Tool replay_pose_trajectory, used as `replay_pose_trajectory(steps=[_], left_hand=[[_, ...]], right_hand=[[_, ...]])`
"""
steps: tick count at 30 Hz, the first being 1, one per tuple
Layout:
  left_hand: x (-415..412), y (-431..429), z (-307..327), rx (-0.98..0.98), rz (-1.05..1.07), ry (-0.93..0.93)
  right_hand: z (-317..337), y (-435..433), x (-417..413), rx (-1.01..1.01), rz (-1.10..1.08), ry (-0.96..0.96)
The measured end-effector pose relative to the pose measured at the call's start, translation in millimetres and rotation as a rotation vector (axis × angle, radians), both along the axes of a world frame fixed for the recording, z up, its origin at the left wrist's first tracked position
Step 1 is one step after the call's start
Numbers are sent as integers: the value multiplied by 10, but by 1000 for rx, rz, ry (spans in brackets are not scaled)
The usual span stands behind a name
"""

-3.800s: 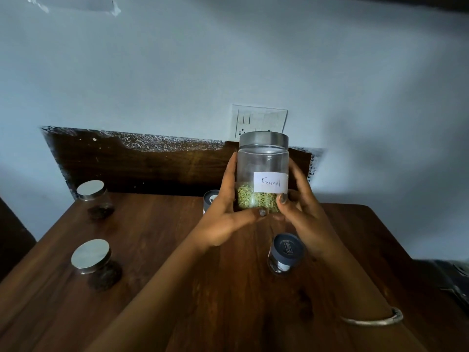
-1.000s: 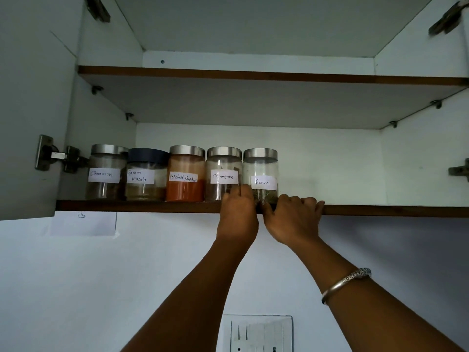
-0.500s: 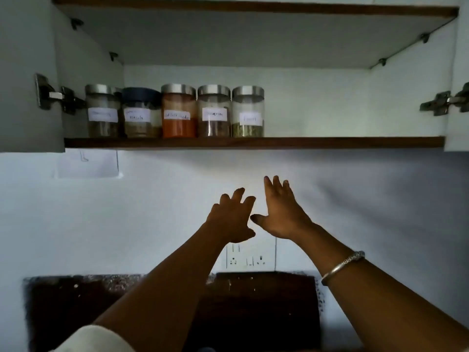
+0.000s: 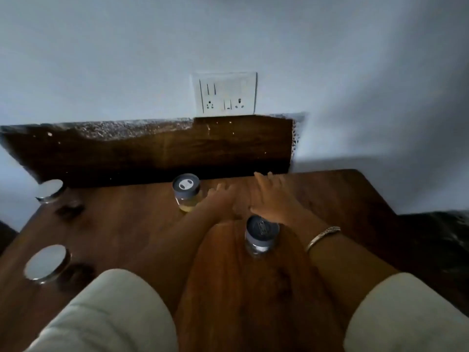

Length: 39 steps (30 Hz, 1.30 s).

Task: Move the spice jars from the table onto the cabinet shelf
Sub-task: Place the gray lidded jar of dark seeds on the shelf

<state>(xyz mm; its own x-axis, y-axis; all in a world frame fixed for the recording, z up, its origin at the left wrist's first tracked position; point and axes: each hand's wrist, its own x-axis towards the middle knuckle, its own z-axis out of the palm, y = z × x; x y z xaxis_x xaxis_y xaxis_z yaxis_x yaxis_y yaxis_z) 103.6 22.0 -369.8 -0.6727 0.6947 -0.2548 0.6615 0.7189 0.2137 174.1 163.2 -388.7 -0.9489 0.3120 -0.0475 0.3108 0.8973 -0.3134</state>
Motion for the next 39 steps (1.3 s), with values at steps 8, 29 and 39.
replay_pose_trajectory(steps=[8,29,39], left_hand=[[427,177,-889,113,184,-341],[790,-13,-708,892,173,-292],[756,-476,-135,1133,233,-607]], right_hand=[[-811,145,386,-165,57,-249],[-369,-180,674,-813,-181,420],[-18,-522,814,-1170,-117,334]])
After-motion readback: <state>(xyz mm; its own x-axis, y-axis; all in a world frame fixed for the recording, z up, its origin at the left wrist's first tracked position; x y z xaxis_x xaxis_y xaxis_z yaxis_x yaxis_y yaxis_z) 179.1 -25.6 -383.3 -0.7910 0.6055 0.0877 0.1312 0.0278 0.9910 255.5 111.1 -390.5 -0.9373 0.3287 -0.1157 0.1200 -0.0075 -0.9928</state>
